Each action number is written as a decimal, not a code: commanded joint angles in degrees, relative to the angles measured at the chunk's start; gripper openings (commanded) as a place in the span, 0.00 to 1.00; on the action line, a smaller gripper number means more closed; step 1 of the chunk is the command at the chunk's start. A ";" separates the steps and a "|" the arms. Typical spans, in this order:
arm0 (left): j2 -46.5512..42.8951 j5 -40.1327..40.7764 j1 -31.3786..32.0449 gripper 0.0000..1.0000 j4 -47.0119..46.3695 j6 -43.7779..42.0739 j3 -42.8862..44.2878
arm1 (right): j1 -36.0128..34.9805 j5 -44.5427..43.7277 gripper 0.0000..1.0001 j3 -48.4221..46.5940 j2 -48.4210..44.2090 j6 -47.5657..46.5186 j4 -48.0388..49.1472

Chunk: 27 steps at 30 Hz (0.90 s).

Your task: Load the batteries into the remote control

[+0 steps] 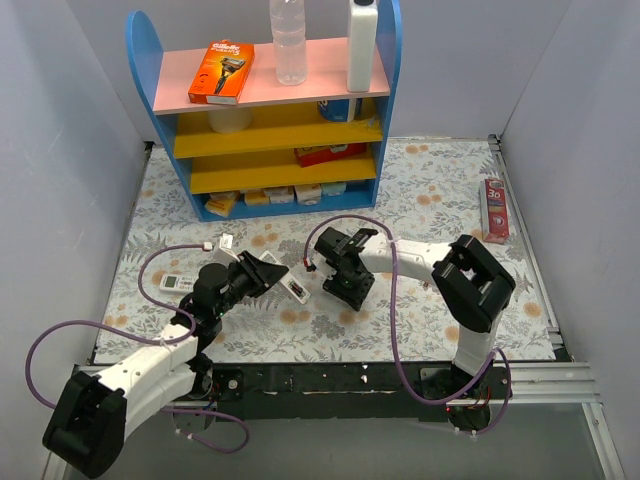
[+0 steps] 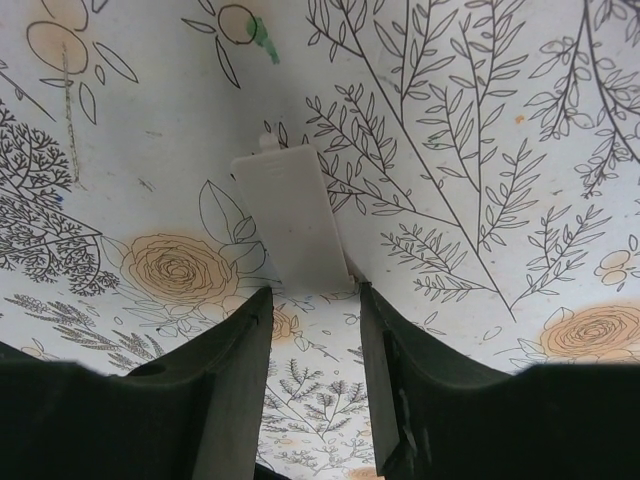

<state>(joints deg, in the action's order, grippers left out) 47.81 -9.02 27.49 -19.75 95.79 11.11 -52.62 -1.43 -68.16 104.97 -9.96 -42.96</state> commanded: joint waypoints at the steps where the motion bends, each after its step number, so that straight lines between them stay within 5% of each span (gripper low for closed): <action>1: 0.44 0.05 -0.24 0.00 -2.22 -0.95 1.01 | -0.90 -0.15 0.45 -0.48 2.17 1.08 1.39; 16: 3.95 -1.00 -0.24 0.00 -8.90 1.24 -1.53 | -1.70 -0.24 0.22 1.27 -5.73 4.33 0.07; 23: 3.79 0.31 -0.24 0.00 -7.95 0.19 -1.01 | -1.70 0.99 0.27 1.72 -9.69 4.51 0.24; 27: -3.76 8.02 -0.33 0.00 2.39 -2.35 0.66 | -2.48 3.45 0.40 0.75 -9.87 3.37 2.00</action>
<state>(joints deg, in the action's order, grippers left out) 50.39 -8.23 27.49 -24.36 96.20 9.89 -54.08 -1.02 -66.65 96.20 -5.91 -42.96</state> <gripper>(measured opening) 0.237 0.360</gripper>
